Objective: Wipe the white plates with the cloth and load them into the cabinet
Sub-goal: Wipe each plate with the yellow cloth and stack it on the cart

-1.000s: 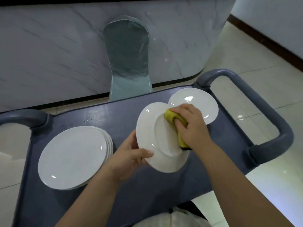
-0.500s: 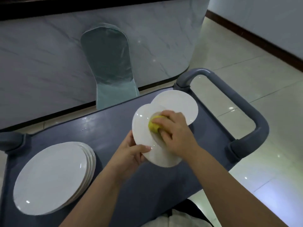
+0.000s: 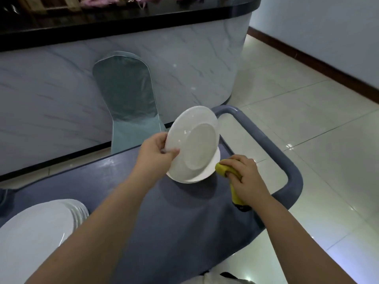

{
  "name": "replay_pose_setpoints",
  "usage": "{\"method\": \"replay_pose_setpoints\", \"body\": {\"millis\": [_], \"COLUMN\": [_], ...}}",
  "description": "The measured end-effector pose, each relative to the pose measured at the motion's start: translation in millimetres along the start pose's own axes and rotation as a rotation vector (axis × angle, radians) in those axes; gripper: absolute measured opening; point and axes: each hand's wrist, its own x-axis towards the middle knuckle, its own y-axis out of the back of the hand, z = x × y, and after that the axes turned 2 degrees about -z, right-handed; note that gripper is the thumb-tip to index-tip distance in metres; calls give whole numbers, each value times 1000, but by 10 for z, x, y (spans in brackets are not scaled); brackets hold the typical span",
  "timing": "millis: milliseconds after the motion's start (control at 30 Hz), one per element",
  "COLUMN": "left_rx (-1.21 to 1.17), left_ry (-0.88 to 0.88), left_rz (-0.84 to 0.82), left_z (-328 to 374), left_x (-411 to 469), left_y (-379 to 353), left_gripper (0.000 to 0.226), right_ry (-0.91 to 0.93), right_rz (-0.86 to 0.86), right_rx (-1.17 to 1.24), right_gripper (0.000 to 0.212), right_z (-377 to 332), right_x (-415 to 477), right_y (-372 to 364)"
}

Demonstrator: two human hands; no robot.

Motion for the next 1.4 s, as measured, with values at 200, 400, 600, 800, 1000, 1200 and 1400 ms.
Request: {"method": "replay_pose_setpoints", "body": {"millis": [200,400,600,800,1000,1200,1400], "left_rx": [913,1037,1149,1233,940,668,448], "left_ry": [-315,-471,-376,-206,-227,4,439], "left_rz": [50,-31,-287,-459,-140,306,697], "left_z": [-211,-540,-937,-1235,-1089,-1086,-1561], "left_x": [268,238,140,19,-169,-640,-1583], "left_y": [-482,-538,-715,-702,-355,755,2033], "left_gripper": [45,55,65,59,28,13,18], "right_ry": [-6,-10,-27,-73,17,285,399], "right_rz": [16,31,-11,-99,-139,-209,-367], "right_rx": [21,76,97,104,64,57,77], "right_gripper": [35,36,34,33,29,32,35], "right_z": [178,265,300,320,-74,-1029,-1814], "right_x": [121,172,116,-41,32,294,235], "right_y": [149,168,59,-94,-329,-970,-1890]}}
